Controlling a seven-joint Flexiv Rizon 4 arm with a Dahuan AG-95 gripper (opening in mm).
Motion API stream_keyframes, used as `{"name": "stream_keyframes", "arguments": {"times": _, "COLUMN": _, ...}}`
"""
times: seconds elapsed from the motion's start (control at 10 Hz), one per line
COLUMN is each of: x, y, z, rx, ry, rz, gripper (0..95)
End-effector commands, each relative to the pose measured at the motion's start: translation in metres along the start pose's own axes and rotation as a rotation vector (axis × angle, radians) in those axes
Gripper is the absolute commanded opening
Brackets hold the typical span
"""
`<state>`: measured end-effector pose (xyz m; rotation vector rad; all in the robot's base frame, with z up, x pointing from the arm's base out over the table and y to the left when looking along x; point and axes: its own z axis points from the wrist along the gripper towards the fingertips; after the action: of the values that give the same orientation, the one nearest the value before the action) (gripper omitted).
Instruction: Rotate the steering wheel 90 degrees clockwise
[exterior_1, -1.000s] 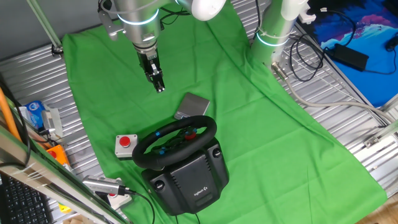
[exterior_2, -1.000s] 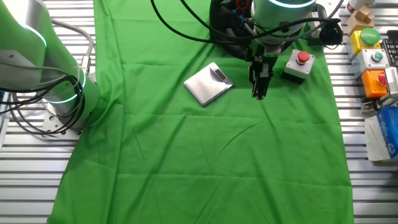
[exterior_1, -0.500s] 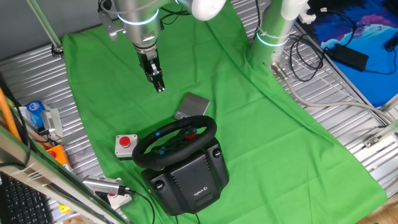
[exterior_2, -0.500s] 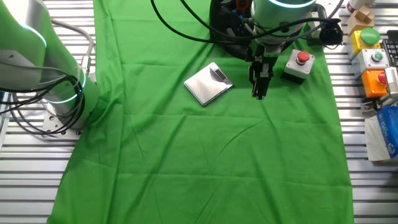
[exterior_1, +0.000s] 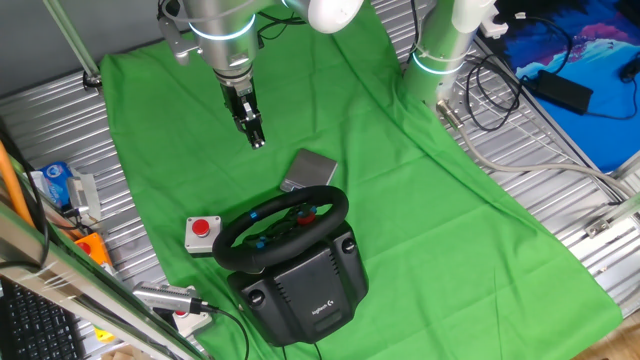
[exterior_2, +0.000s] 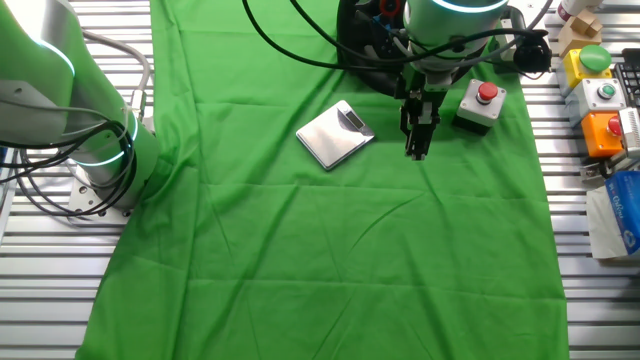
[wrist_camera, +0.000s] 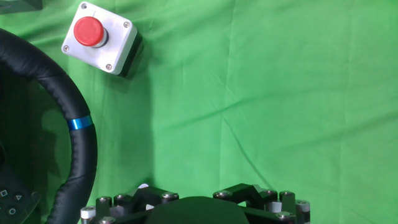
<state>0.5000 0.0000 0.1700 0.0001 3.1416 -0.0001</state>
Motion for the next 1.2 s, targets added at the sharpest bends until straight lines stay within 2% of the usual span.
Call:
{"name": "stream_keyframes", "arguments": {"times": 0.1, "x": 0.0000, "y": 0.0000, "z": 0.0000, "rx": -0.087, "ry": -0.050, "rz": -0.201, "gripper": 95.0}}
{"name": "stream_keyframes", "arguments": {"times": 0.2, "x": 0.0000, "y": 0.0000, "z": 0.0000, "rx": -0.108, "ry": -0.052, "rz": -0.189, "gripper": 0.0}}
{"name": "stream_keyframes", "arguments": {"times": 0.3, "x": 0.0000, "y": 0.0000, "z": 0.0000, "rx": -0.106, "ry": -0.048, "rz": -0.194, "gripper": 0.0}}
{"name": "stream_keyframes", "arguments": {"times": 0.4, "x": 0.0000, "y": 0.0000, "z": 0.0000, "rx": -0.118, "ry": -0.048, "rz": -0.200, "gripper": 0.0}}
{"name": "stream_keyframes", "arguments": {"times": 0.5, "x": 0.0000, "y": 0.0000, "z": 0.0000, "rx": -0.176, "ry": -0.042, "rz": -0.218, "gripper": 0.0}}
{"name": "stream_keyframes", "arguments": {"times": 0.7, "x": 0.0000, "y": 0.0000, "z": 0.0000, "rx": -0.225, "ry": -0.035, "rz": -0.259, "gripper": 0.0}}
{"name": "stream_keyframes", "arguments": {"times": 0.8, "x": 0.0000, "y": 0.0000, "z": 0.0000, "rx": -0.269, "ry": -0.025, "rz": -0.300, "gripper": 0.0}}
{"name": "stream_keyframes", "arguments": {"times": 1.0, "x": 0.0000, "y": 0.0000, "z": 0.0000, "rx": -0.367, "ry": -0.027, "rz": -0.340, "gripper": 0.0}}
{"name": "stream_keyframes", "arguments": {"times": 1.2, "x": 0.0000, "y": 0.0000, "z": 0.0000, "rx": -0.405, "ry": -0.019, "rz": -0.350, "gripper": 0.0}}
